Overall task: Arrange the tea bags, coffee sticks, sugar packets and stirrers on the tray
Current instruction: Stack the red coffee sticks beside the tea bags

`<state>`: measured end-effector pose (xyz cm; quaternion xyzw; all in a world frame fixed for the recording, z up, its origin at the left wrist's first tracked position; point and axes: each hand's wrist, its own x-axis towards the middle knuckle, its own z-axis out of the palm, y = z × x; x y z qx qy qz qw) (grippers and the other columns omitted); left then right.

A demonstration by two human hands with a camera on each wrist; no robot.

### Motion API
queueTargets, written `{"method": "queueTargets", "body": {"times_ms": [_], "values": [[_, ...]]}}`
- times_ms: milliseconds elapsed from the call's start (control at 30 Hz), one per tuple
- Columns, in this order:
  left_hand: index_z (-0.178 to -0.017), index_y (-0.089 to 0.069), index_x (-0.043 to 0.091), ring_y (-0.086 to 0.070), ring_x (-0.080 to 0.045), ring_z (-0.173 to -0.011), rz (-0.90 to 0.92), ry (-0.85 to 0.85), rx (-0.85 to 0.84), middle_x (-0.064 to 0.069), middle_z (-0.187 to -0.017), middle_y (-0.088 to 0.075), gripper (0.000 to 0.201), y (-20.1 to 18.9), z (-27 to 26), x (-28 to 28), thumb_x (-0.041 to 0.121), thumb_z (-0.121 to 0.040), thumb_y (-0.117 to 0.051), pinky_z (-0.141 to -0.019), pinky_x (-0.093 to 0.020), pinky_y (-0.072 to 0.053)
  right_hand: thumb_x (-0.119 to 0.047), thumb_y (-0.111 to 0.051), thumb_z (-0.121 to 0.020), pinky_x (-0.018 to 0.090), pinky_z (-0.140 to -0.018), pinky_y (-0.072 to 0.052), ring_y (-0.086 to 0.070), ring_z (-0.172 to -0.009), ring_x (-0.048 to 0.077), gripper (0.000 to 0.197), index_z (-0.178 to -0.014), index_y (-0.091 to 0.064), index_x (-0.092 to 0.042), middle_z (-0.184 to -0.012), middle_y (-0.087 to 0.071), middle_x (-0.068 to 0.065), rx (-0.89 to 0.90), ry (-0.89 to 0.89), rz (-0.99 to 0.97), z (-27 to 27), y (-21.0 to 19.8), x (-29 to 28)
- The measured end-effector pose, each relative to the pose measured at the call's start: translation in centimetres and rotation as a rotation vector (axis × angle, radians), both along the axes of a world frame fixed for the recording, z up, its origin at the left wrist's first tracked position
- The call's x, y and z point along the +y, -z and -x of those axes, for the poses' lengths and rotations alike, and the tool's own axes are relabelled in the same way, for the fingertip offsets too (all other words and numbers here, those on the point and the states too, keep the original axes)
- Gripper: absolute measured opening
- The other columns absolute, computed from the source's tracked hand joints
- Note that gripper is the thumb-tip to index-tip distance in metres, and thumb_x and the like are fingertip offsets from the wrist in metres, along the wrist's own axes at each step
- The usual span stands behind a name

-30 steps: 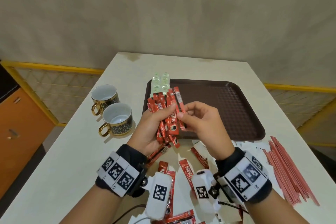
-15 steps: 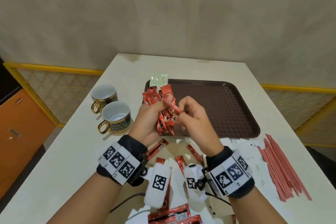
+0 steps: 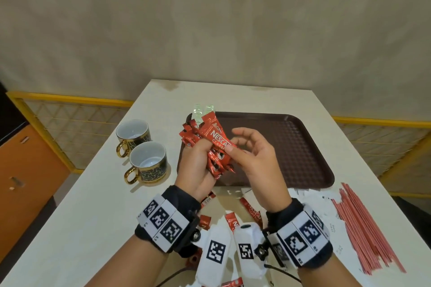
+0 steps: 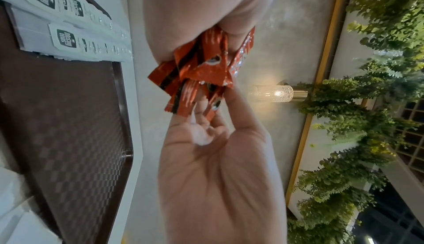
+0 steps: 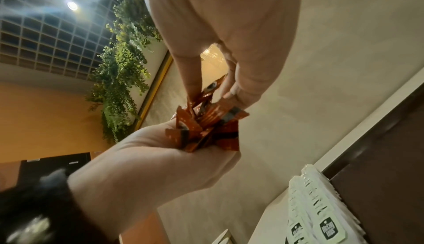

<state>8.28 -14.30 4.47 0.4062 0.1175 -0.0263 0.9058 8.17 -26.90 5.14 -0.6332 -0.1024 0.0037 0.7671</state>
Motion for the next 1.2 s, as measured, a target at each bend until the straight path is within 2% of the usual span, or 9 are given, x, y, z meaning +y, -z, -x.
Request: {"method": "queueTargets", "body": {"times_ms": [133,267,367,433,567,667,767,1000,1200], "values": [[-0.130,-0.052,-0.007,-0.056,-0.045,-0.119,-0.056,-0.038,-0.016,-0.033,-0.128,-0.056,0.039,0.5,0.2,-0.1,0.003,-0.092,-0.054,-0.104,-0.058,-0.042,-0.011,-0.063,-0.092,0.022,-0.068,-0.053,-0.067,-0.080,0.012,0.017,-0.108,-0.068,-0.008,-0.095,-0.071,0.009,-0.026,-0.066,0.206,-0.1,-0.4,-0.2],[-0.123,-0.057,-0.004,-0.063,-0.041,-0.110,-0.230,-0.024,-0.048,-0.027,-0.114,-0.064,0.033,0.4,0.2,1.1,0.004,-0.092,-0.057,-0.094,-0.051,-0.051,-0.013,-0.060,-0.095,0.033,-0.074,-0.057,-0.067,-0.081,0.021,0.015,-0.103,-0.069,-0.005,-0.096,-0.071,0.018,0.045,-0.190,0.330,-0.8,-0.5,-0.6],[-0.115,-0.066,0.009,-0.067,-0.031,-0.106,-0.403,-0.029,-0.129,-0.017,-0.113,-0.069,0.025,-0.4,-0.4,2.6,0.006,-0.091,-0.061,-0.094,-0.045,-0.053,-0.009,-0.059,-0.095,0.025,-0.067,-0.058,-0.067,-0.073,0.018,0.014,-0.104,-0.066,-0.001,-0.082,-0.066,0.011,0.115,-0.309,0.375,-1.7,-1.4,-1.6],[-0.113,-0.068,0.016,-0.068,-0.028,-0.105,-0.480,-0.011,-0.171,-0.014,-0.113,-0.071,0.024,-1.0,-0.9,3.6,0.008,-0.090,-0.064,-0.096,-0.046,-0.052,-0.006,-0.060,-0.094,0.023,-0.060,-0.058,-0.065,-0.063,0.018,0.014,-0.103,-0.065,0.002,-0.073,-0.062,0.006,0.142,-0.356,0.421,-2.3,-2.4,-2.3],[-0.105,-0.071,0.016,-0.070,-0.028,-0.101,-0.596,-0.029,-0.152,-0.011,-0.104,-0.074,0.026,-0.8,-1.4,4.3,0.015,-0.079,-0.076,-0.095,-0.051,-0.052,-0.005,-0.067,-0.088,0.019,-0.054,-0.053,-0.061,-0.057,0.012,0.012,-0.099,-0.069,-0.001,-0.075,-0.065,0.009,0.047,-0.265,0.526,-4.0,-4.4,-3.4],[-0.111,-0.068,0.013,-0.072,-0.022,-0.092,-0.571,-0.046,-0.087,-0.006,-0.099,-0.075,0.028,0.3,-0.9,3.6,0.012,-0.084,-0.073,-0.078,-0.038,-0.057,-0.006,-0.071,-0.085,0.018,-0.054,-0.051,-0.059,-0.057,0.010,0.015,-0.098,-0.070,0.000,-0.075,-0.067,0.005,-0.014,-0.145,0.499,-5.6,-5.0,-3.8],[-0.116,-0.068,0.013,-0.070,-0.014,-0.076,-0.485,0.008,-0.041,-0.008,-0.098,-0.075,0.031,1.3,-0.3,2.8,0.015,-0.086,-0.071,-0.064,-0.027,-0.051,-0.004,-0.074,-0.082,0.018,-0.055,-0.050,-0.058,-0.057,0.009,0.016,-0.095,-0.069,0.003,-0.071,-0.067,0.002,-0.030,-0.164,0.564,-6.6,-5.5,-4.0],[-0.110,-0.069,0.014,-0.072,-0.015,-0.084,-0.437,-0.035,-0.034,-0.006,-0.098,-0.075,0.023,1.3,-0.4,2.1,0.014,-0.087,-0.070,-0.067,-0.025,-0.052,-0.004,-0.078,-0.077,0.017,-0.058,-0.051,-0.062,-0.059,0.003,0.023,-0.099,-0.069,-0.004,-0.080,-0.071,0.001,-0.040,-0.378,0.841,-8.3,-6.9,-4.7],[-0.106,-0.070,0.015,-0.070,-0.016,-0.086,-0.440,-0.033,-0.041,-0.008,-0.101,-0.074,0.020,1.5,-0.4,1.4,0.016,-0.087,-0.070,-0.069,-0.026,-0.054,-0.004,-0.077,-0.079,0.016,-0.058,-0.050,-0.063,-0.061,0.003,0.017,-0.095,-0.069,-0.002,-0.078,-0.072,0.003,-0.022,-0.384,0.801,-9.0,-6.2,-4.4]]}}
